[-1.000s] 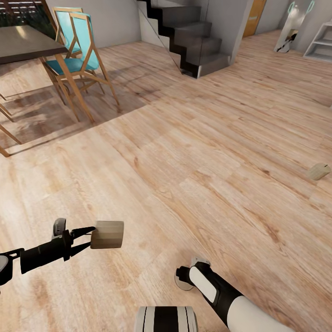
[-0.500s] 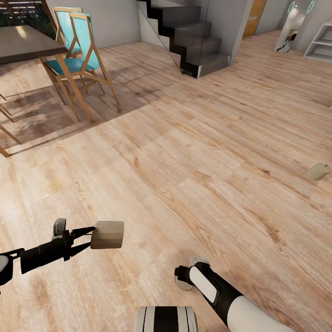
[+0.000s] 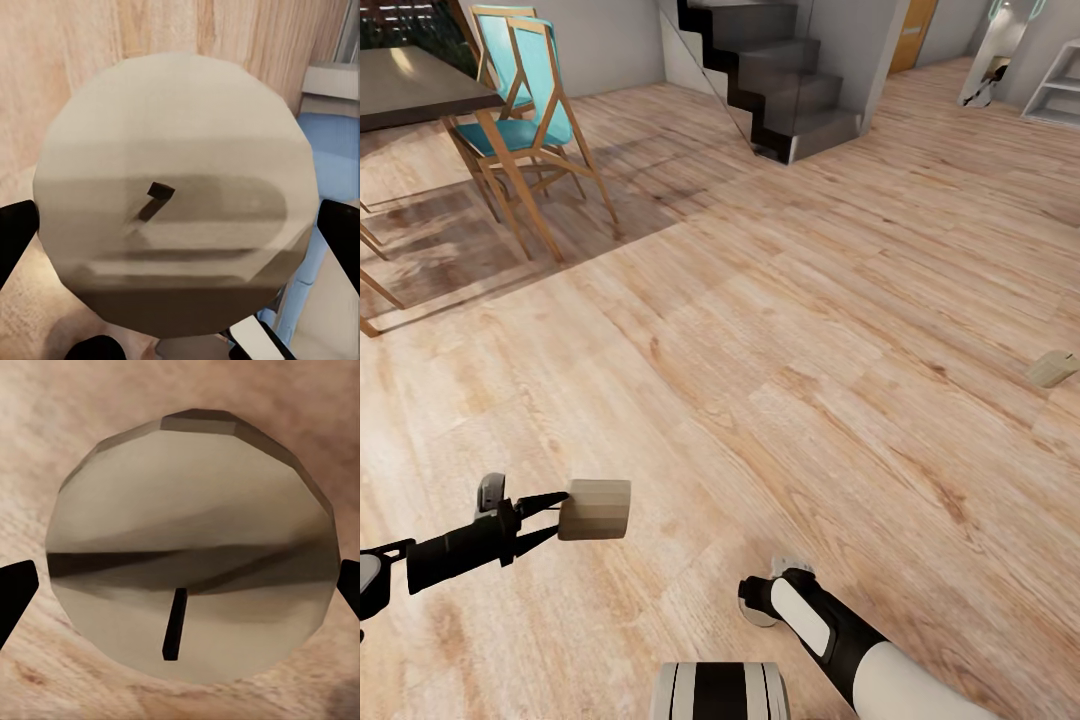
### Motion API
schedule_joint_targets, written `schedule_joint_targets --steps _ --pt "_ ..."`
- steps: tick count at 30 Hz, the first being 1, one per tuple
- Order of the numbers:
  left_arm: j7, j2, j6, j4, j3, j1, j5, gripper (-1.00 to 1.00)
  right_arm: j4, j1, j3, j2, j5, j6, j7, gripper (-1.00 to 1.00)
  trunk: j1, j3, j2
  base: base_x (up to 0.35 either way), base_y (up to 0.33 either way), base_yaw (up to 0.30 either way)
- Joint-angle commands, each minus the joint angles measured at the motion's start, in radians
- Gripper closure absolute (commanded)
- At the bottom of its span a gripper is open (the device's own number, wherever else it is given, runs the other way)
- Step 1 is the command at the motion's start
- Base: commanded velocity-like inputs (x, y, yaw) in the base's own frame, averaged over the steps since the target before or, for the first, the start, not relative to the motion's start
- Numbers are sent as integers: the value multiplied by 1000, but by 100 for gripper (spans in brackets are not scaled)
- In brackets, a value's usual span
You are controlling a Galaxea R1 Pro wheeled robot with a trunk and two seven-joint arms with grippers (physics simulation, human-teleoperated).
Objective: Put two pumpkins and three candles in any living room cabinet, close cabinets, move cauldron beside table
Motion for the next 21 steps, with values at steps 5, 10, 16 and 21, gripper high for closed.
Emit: schedule_joint_targets --steps 5,10,16,21 --pt "-10 0 3 0 -2 0 -10 100 -2 -1 5 -1 -7 1 -8 -100 0 -1 0 0 0 0" --pt "-10 0 3 0 -2 0 -10 100 -2 -1 5 -1 -7 1 -8 -100 1 -12 -1 0 0 0" --pt "-10 0 3 0 -2 0 -10 100 -2 -1 5 -1 -7 1 -8 -100 1 -12 -1 0 0 0" --pt "-10 0 3 0 -2 0 -10 100 -2 -1 5 -1 -7 1 -8 -100 1 -12 -1 0 0 0"
